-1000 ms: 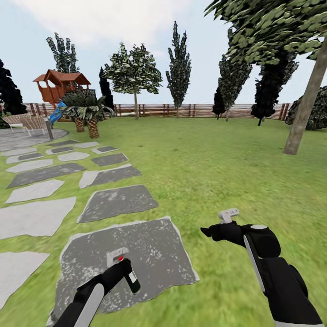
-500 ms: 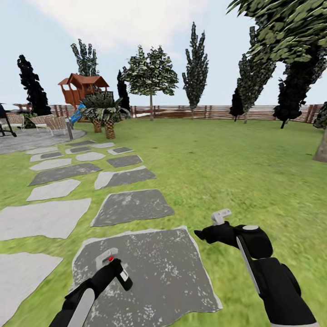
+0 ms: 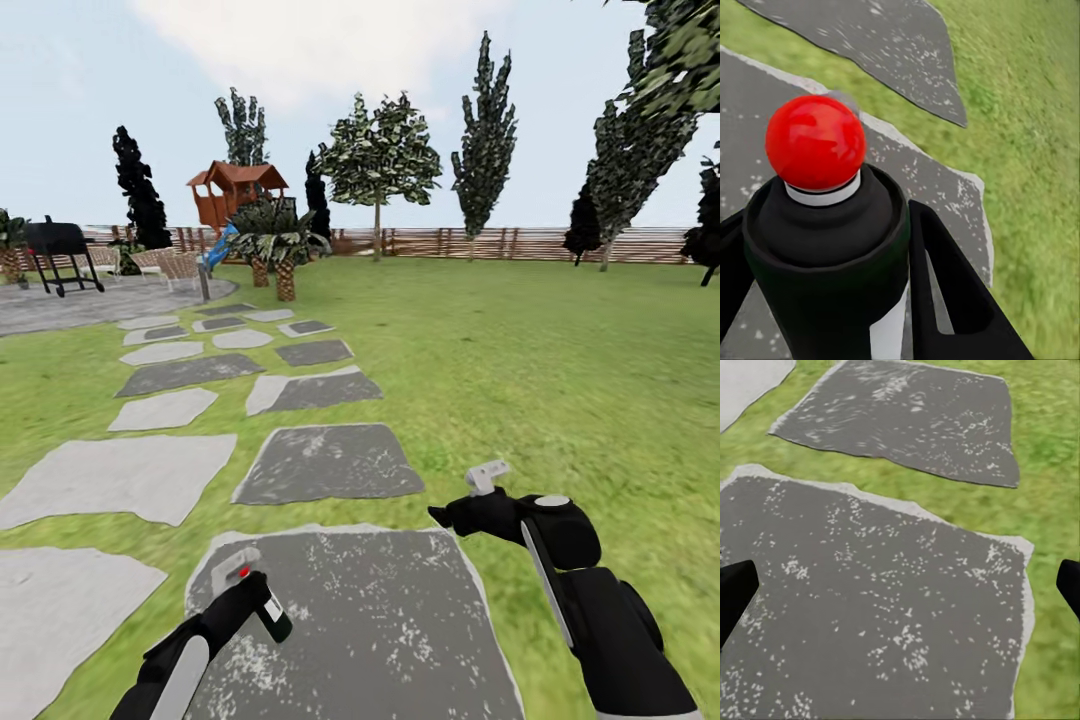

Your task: Pick up the pesticide atomizer in the garden and spray insectifuge to fully cover both potted plants in the garden.

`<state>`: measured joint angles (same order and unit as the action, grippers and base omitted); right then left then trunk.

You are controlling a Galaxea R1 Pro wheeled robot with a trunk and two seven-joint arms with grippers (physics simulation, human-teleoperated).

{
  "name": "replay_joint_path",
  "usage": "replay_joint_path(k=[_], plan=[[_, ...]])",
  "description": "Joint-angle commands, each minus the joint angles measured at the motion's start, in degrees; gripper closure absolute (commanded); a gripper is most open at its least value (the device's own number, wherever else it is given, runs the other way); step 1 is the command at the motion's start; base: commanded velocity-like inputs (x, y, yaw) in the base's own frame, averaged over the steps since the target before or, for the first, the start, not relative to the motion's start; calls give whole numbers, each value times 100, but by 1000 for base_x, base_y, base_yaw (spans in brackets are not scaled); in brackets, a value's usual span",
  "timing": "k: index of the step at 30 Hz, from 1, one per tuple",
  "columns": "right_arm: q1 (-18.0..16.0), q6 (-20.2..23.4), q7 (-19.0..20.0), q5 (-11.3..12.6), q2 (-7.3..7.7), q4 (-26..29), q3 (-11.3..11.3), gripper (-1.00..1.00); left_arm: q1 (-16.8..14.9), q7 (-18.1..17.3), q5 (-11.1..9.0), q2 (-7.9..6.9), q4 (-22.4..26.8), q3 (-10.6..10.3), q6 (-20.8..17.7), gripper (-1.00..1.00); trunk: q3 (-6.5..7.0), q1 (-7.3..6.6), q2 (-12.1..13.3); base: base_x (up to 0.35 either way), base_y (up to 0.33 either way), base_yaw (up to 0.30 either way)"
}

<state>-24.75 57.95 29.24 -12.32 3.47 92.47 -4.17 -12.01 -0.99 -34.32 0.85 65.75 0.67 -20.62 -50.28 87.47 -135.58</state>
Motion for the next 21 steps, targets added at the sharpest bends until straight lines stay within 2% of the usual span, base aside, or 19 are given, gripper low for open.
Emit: replay_joint_path(k=[1, 3, 6, 21], plan=[[-1, -158, 57, -60, 8, 8, 3, -100, -6, -6, -40, 3, -13, 10, -30, 100, -6, 2, -2, 336, 0, 139], [7, -387, 67, -60, 11, 8, 9, -100, -10, -6, -40, 3, -22, 11, -30, 100, -6, 2, -2, 336, 0, 73], [17, -498, 67, -60, 11, 8, 8, -100, -11, -6, -40, 3, -26, 11, -30, 100, -6, 2, -2, 336, 0, 31], [23, -503, 56, -60, -4, 8, 13, -100, -12, 0, -40, 3, -45, 11, -30, 100, -6, 2, -2, 336, 0, 3]])
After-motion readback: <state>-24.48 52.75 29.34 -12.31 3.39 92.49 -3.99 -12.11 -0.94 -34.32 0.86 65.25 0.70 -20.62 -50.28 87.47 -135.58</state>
